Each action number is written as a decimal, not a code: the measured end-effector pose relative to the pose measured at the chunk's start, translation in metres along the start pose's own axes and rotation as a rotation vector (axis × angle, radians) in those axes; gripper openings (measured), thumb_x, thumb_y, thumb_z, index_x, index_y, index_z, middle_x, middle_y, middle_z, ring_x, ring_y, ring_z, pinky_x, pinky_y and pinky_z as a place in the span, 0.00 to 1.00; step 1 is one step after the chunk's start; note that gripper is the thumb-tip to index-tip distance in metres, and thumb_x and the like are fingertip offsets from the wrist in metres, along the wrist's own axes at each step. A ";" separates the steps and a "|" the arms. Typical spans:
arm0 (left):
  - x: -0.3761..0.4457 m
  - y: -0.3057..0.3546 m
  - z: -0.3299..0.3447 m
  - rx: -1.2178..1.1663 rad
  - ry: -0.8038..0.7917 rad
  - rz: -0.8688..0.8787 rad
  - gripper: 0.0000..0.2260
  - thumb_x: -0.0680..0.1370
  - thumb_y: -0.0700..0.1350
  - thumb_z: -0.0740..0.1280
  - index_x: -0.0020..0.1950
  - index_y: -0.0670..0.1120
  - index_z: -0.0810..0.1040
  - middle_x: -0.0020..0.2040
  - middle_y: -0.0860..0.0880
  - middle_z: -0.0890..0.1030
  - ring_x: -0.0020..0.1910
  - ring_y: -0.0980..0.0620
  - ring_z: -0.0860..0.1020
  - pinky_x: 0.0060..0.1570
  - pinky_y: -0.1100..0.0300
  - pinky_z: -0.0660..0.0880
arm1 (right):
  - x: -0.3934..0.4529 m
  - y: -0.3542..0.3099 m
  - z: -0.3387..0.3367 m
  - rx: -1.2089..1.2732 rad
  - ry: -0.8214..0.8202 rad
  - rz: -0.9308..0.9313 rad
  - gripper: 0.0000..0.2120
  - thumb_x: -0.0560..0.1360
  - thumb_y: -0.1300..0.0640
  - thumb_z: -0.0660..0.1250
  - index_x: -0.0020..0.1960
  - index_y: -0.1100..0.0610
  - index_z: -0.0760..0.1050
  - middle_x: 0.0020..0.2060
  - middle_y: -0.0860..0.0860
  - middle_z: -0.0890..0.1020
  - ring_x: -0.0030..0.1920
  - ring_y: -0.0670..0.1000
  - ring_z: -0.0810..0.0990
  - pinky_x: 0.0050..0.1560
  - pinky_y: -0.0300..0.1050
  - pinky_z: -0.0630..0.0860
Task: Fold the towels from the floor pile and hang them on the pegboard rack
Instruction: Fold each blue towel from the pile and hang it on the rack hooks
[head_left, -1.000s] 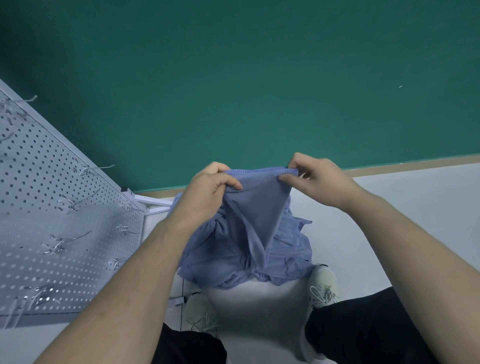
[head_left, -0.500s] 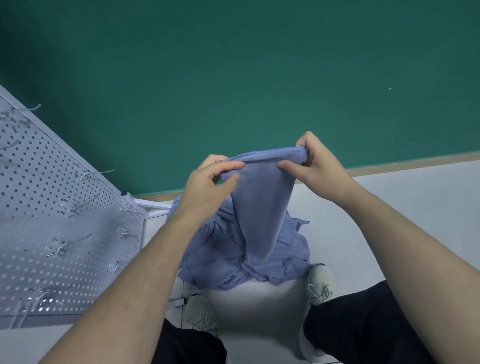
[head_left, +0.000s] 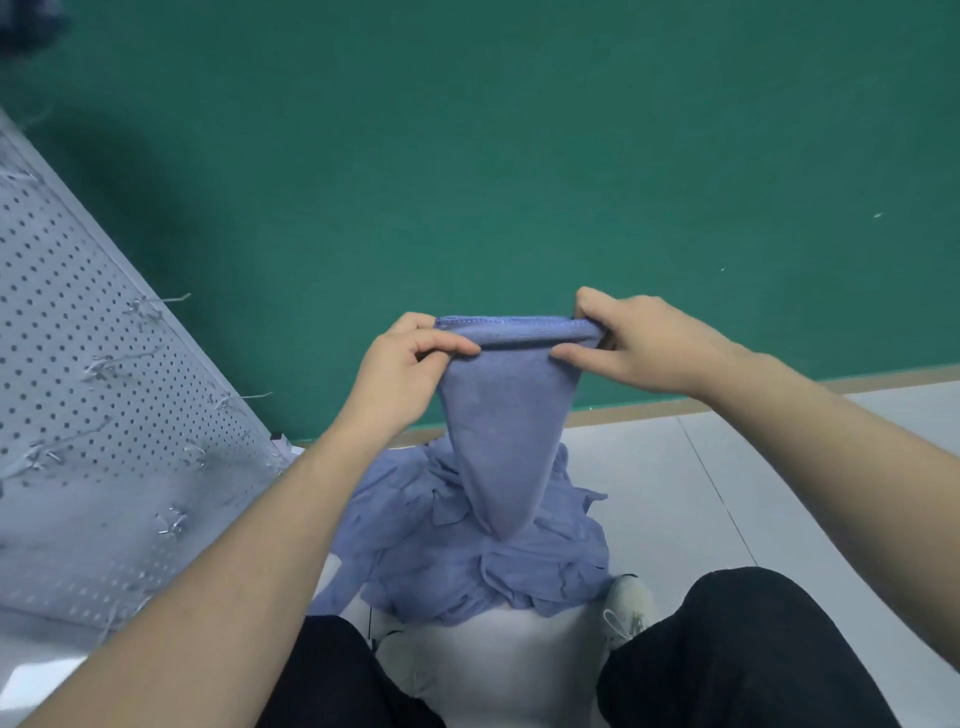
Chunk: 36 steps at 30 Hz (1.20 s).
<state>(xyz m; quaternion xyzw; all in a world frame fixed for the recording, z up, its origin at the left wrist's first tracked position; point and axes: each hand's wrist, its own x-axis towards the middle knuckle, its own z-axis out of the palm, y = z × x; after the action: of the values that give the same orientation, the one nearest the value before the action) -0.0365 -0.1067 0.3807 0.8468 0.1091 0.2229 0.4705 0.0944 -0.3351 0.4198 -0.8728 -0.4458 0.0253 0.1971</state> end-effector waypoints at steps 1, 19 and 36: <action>0.001 0.008 -0.004 0.022 -0.008 -0.005 0.16 0.79 0.32 0.65 0.48 0.53 0.84 0.44 0.57 0.73 0.38 0.69 0.73 0.38 0.74 0.65 | 0.001 -0.004 -0.009 0.010 0.003 -0.002 0.18 0.78 0.42 0.67 0.43 0.51 0.62 0.29 0.50 0.74 0.32 0.52 0.72 0.33 0.47 0.66; -0.023 0.134 -0.054 -0.206 0.044 0.181 0.25 0.76 0.34 0.72 0.68 0.55 0.74 0.58 0.59 0.76 0.57 0.59 0.78 0.62 0.63 0.74 | -0.014 -0.081 -0.110 1.089 0.065 0.187 0.08 0.79 0.57 0.68 0.58 0.56 0.80 0.51 0.50 0.86 0.47 0.48 0.84 0.51 0.44 0.81; -0.047 0.161 -0.035 -0.766 0.121 -0.205 0.12 0.81 0.34 0.63 0.57 0.45 0.83 0.51 0.50 0.87 0.51 0.55 0.84 0.51 0.63 0.79 | -0.033 -0.115 -0.113 0.590 0.447 0.024 0.13 0.80 0.52 0.67 0.44 0.59 0.67 0.37 0.47 0.72 0.37 0.46 0.69 0.41 0.44 0.69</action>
<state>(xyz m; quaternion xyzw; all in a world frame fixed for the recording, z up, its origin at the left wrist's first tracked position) -0.0986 -0.1849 0.5203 0.5802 0.1297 0.2487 0.7647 0.0110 -0.3369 0.5618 -0.7676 -0.3549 -0.0365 0.5324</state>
